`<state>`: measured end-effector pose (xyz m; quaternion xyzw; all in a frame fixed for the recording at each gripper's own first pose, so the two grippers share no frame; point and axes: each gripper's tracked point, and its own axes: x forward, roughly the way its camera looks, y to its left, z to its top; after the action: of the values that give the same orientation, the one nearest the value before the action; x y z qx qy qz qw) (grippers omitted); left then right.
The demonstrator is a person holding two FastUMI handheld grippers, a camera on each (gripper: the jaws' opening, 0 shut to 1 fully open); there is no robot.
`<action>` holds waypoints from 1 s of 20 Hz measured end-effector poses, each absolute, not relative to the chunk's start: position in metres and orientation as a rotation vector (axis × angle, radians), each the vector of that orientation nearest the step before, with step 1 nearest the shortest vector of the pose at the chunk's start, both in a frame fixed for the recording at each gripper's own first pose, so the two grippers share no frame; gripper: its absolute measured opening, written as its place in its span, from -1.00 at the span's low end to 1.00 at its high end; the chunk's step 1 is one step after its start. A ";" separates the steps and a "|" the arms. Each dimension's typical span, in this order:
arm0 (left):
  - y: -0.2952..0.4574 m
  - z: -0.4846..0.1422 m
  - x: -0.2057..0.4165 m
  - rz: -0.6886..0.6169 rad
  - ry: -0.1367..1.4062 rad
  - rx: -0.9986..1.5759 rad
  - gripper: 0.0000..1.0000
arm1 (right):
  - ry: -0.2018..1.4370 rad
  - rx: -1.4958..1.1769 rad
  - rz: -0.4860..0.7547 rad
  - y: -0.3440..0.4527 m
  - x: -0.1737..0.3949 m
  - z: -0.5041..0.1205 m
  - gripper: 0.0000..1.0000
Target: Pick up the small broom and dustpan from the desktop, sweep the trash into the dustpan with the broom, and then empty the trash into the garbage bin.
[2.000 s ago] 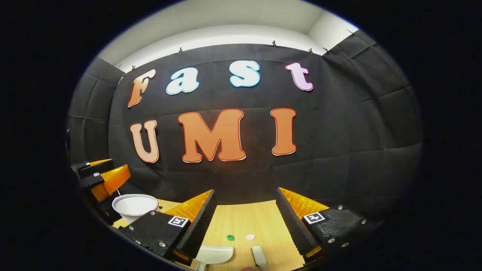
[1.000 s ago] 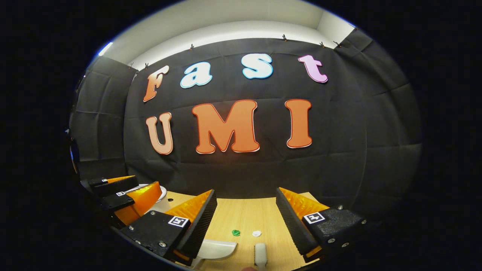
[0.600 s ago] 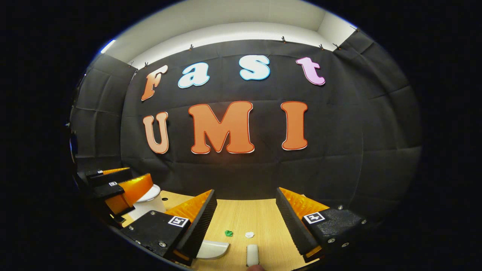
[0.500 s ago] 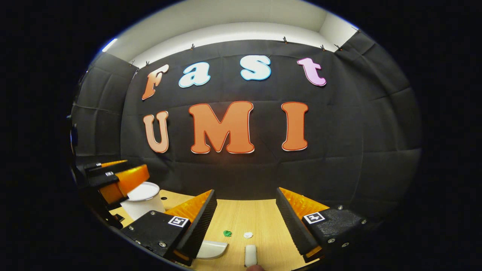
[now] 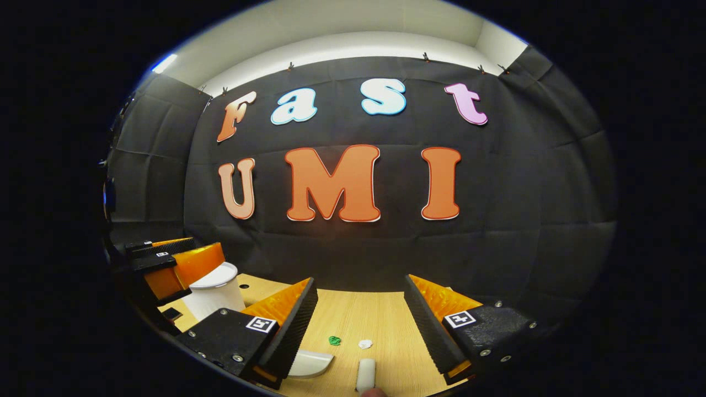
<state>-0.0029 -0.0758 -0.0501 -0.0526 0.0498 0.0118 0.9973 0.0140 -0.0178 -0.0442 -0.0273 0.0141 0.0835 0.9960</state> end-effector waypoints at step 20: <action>-0.105 -0.250 -0.040 -0.148 0.720 -0.196 0.92 | 0.591 -0.056 -0.016 -0.029 -0.001 -0.228 0.92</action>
<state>-0.0396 -0.1051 -0.2498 -0.0954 0.3513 -0.0724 0.9286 -0.0007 -0.0287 -0.2278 -0.0276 0.2910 -0.0079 0.9563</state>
